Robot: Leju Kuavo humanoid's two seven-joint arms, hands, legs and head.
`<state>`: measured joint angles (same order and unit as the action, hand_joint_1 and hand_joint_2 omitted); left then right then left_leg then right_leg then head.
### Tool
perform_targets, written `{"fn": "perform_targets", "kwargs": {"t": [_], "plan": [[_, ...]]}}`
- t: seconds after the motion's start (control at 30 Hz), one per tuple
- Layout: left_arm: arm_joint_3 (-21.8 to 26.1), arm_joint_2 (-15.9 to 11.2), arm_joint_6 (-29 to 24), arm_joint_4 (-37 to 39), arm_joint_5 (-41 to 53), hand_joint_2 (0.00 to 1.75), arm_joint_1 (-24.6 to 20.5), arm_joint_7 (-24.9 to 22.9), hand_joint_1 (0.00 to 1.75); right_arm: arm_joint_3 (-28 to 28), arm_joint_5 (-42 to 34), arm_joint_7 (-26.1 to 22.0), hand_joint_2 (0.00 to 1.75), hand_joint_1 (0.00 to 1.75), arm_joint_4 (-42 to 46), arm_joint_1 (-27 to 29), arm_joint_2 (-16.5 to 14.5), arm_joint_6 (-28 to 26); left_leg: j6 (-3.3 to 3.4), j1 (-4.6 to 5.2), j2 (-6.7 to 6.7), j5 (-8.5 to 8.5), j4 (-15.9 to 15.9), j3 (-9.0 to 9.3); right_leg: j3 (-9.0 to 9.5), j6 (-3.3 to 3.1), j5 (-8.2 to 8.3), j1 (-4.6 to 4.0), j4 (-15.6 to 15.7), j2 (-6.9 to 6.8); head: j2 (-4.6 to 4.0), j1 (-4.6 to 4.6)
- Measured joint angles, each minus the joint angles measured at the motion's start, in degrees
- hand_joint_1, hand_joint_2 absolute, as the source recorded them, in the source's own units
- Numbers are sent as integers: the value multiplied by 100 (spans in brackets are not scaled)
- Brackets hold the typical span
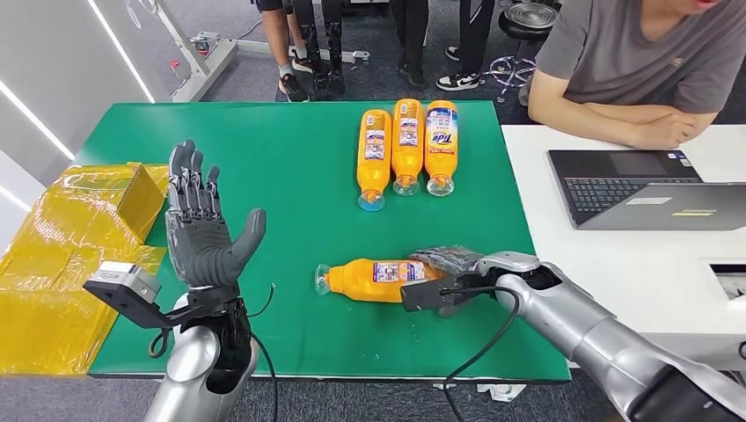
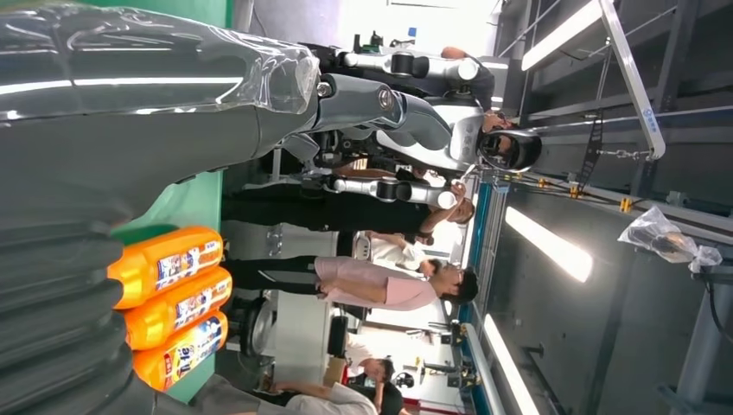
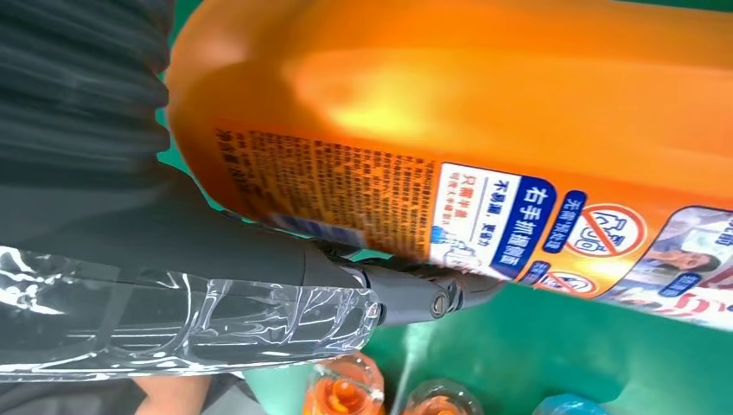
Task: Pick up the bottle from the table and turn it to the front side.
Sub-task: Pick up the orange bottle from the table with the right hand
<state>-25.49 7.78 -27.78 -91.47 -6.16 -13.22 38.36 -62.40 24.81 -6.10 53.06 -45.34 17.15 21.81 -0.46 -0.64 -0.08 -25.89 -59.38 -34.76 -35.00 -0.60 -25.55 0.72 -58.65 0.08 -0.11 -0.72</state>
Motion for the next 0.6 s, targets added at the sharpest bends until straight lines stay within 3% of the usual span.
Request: {"fn": "perform_targets", "kwargs": {"t": [0.47,0.5,0.6], "plan": [[0,-4,-112,0,-79,175,-6,74,0,-223,-18,-218,175,0,-575,-235,-457,-140,0,-1,1,0,0,1,0,0,0,0,-1,0,0,0],[0,-4,-115,0,-79,175,-6,75,0,-237,-18,-219,175,36,-602,-244,-475,-143,0,0,1,0,0,1,0,0,0,0,-1,0,0,0],[0,-6,-124,0,-90,175,-9,83,0,-278,7,-229,175,167,-686,-261,-527,-199,0,0,1,0,0,1,0,0,0,0,0,0,0,0]]}}
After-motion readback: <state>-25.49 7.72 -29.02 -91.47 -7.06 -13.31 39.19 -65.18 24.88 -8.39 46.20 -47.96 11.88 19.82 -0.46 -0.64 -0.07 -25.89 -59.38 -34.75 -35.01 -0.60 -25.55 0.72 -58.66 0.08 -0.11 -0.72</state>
